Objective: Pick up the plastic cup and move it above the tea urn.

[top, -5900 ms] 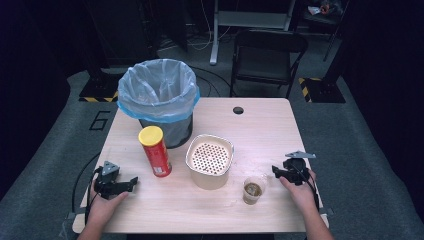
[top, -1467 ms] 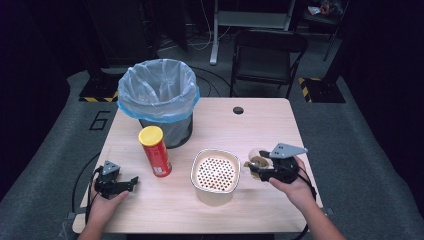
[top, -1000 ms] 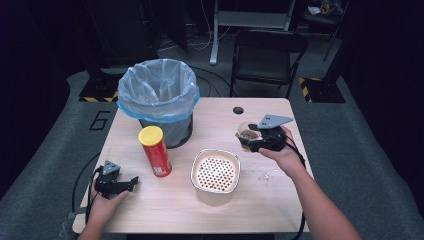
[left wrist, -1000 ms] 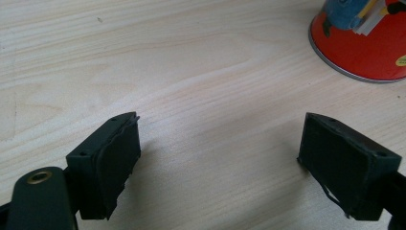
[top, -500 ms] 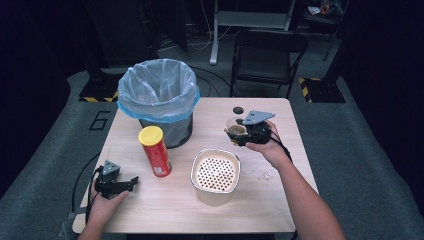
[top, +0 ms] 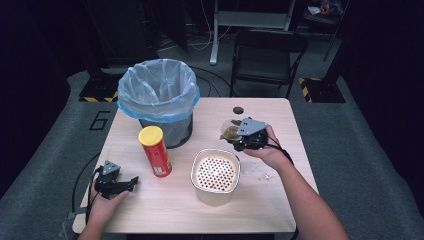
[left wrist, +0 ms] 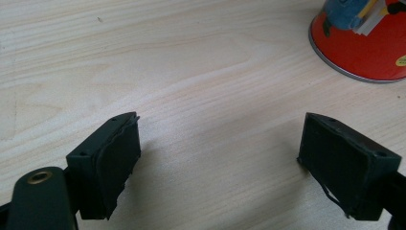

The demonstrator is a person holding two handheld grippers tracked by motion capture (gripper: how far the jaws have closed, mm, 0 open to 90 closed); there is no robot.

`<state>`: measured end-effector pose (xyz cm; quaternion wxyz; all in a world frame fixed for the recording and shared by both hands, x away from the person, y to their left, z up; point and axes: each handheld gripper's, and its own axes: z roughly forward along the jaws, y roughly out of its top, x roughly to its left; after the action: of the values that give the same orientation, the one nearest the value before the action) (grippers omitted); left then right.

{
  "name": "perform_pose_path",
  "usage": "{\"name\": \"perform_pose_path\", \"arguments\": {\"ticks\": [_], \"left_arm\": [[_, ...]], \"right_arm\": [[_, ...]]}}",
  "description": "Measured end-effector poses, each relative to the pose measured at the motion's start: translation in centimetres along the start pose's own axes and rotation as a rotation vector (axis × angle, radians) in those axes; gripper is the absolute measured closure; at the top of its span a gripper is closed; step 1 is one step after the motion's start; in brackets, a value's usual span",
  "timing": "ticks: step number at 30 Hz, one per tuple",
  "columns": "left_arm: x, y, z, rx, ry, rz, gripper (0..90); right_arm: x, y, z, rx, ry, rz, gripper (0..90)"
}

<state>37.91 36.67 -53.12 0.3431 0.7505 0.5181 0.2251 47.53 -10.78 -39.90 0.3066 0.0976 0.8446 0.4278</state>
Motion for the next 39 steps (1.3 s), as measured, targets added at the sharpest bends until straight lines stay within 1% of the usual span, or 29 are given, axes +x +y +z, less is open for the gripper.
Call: {"name": "perform_pose_path", "arguments": {"ticks": [1,3,4,5,6,7,8,10,11,12,16,17,18,20,24,25,26,27,28,30,31,32,33,34,35,36,37,39], "left_arm": [[0.0,0.0,0.0,0.000,0.000,0.000,13.8],[0.0,0.0,0.0,0.000,0.000,0.000,13.8],[0.0,0.0,0.0,0.000,0.000,0.000,13.8],[0.0,0.0,0.0,0.000,0.000,0.000,13.8],[0.0,0.0,0.0,0.000,0.000,0.000,13.8],[0.0,0.0,0.0,0.000,0.000,0.000,13.8],[0.0,0.0,0.0,0.000,0.000,0.000,13.8],[0.0,0.0,0.0,0.000,0.000,0.000,13.8],[0.0,0.0,0.0,0.000,0.000,0.000,13.8],[0.0,0.0,0.0,0.000,0.000,0.000,13.8],[0.0,0.0,0.0,0.000,0.000,0.000,13.8],[0.0,0.0,0.0,0.000,0.000,0.000,13.8],[0.0,0.0,0.0,0.000,0.000,0.000,13.8],[0.0,0.0,0.0,0.000,0.000,0.000,13.8],[0.0,0.0,0.0,0.000,0.000,0.000,13.8],[0.0,0.0,0.0,0.000,0.000,0.000,13.8],[0.0,0.0,0.0,0.000,0.000,0.000,13.8],[0.0,0.0,0.0,0.000,0.000,0.000,13.8],[0.0,0.0,0.0,0.000,0.000,0.000,13.8],[0.0,0.0,0.0,0.000,0.000,0.000,13.8],[0.0,0.0,0.0,0.000,0.000,0.000,13.8],[0.0,0.0,0.0,0.000,0.000,0.000,13.8],[0.0,0.0,0.0,0.000,0.000,0.000,13.8],[0.0,0.0,0.0,0.001,0.000,0.000,13.8],[0.0,0.0,0.0,0.001,0.000,0.000,13.8],[0.0,0.0,0.0,0.001,-0.001,0.000,13.8],[0.0,0.0,0.0,0.001,-0.001,0.000,13.8],[0.0,0.0,0.0,0.001,-0.001,0.000,13.8]], "right_arm": [[0.0,0.0,0.0,0.000,0.000,0.000,36.8],[0.5,0.4,-0.1,0.012,-0.018,-0.067,37.0],[0.7,0.5,-0.1,0.018,-0.022,-0.088,37.1],[0.7,0.5,-0.1,0.018,-0.022,-0.088,37.1],[1.0,0.7,0.0,0.027,-0.023,-0.121,37.2],[1.0,0.7,0.0,0.027,-0.023,-0.121,37.2],[1.3,0.8,0.0,0.035,-0.027,-0.157,37.2],[1.5,0.9,0.1,0.036,-0.034,-0.182,37.3],[1.5,0.9,0.1,0.036,-0.034,-0.182,37.3],[1.8,1.1,0.0,0.027,-0.041,-0.204,37.4],[2.3,1.6,-0.2,0.020,-0.053,-0.248,37.5],[2.3,1.6,-0.2,0.020,-0.053,-0.248,37.5],[2.7,1.8,-0.4,0.022,-0.060,-0.282,37.5],[3.1,2.1,-0.6,0.022,-0.070,-0.332,37.5],[4.1,2.6,-0.9,0.035,-0.076,-0.417,37.6],[4.4,2.8,-1.0,0.038,-0.078,-0.451,37.6],[4.9,2.9,-1.1,0.049,-0.085,-0.495,37.7],[5.1,3.0,-1.1,0.057,-0.089,-0.523,37.8],[5.6,3.1,-1.1,0.071,-0.098,-0.565,37.9],[6.5,3.2,-1.0,0.101,-0.120,-0.661,38.0],[7.0,3.2,-0.9,0.119,-0.136,-0.719,38.1],[7.4,3.3,-0.9,0.127,-0.142,-0.763,38.2],[7.8,3.3,-0.9,0.130,-0.165,-0.805,38.4],[8.1,3.3,-0.8,0.138,-0.177,-0.840,38.5],[8.7,3.4,-0.7,0.158,-0.204,-0.918,38.6],[9.2,3.4,-0.7,0.174,-0.225,-0.981,38.6],[9.2,3.4,-0.7,0.174,-0.225,-0.981,38.6],[9.9,3.4,-0.6,0.201,-0.257,-1.072,38.7]]}}
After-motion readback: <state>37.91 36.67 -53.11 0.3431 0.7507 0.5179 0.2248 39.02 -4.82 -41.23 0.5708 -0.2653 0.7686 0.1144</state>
